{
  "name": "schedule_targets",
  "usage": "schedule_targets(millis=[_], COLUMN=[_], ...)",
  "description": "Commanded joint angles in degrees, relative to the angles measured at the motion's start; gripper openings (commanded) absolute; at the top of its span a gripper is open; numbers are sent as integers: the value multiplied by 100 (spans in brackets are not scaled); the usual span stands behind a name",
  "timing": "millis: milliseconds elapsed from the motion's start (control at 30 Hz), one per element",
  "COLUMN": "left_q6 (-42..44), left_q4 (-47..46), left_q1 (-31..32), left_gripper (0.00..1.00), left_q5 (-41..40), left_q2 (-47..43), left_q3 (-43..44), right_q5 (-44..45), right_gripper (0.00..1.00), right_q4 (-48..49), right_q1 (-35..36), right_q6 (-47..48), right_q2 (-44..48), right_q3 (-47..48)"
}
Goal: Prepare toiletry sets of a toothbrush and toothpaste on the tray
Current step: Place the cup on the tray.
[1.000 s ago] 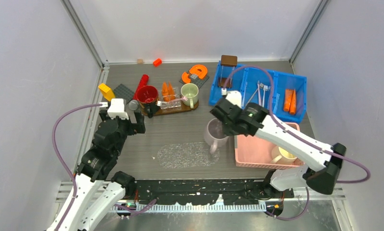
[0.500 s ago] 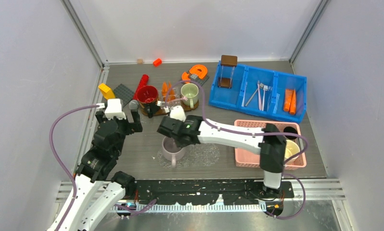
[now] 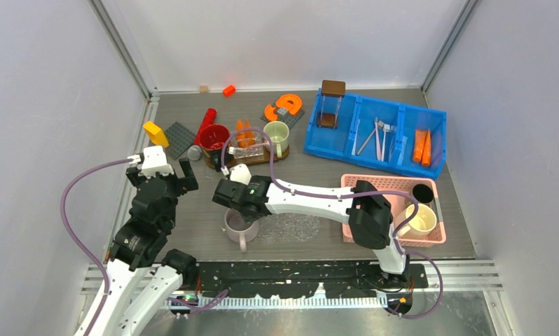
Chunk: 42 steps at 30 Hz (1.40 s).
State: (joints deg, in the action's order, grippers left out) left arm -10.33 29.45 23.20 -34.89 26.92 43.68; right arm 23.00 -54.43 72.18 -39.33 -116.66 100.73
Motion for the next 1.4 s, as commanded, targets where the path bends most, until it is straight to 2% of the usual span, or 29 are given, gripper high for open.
schedule_targets(millis=[0, 267, 333, 600, 733, 900, 1133, 1367], left_q6=[-83, -91, -89, -92, -97, -101, -110, -126], left_q4=[-202, -231, -229, -238, -240, -232, -229, -231], left_q1=[-50, -61, -61, -61, -61, -61, -61, -61], left_gripper=[100, 100, 100, 100, 100, 100, 100, 100], left_q5=[-137, 13, 64, 144, 184, 224, 332, 358], left_q2=[-56, 4, 19, 42, 50, 44, 37, 41], left_q3=[-52, -61, -61, -61, -61, -54, -44, -53], right_q5=[215, 146, 129, 260, 385, 596, 1624, 1956], right_gripper=[1, 1, 4, 44, 56, 62, 73, 75], right_q4=[326, 336, 321, 289, 334, 366, 288, -58], right_q1=[22, 32, 33, 45, 72, 77, 45, -730], right_q6=[41, 12, 4, -51, -91, -150, -13, -89], right_q2=[63, -121, -149, -1, 258, 757, 1547, 2755], right_q3=[265, 219, 223, 181, 62, -104, -689, -1639])
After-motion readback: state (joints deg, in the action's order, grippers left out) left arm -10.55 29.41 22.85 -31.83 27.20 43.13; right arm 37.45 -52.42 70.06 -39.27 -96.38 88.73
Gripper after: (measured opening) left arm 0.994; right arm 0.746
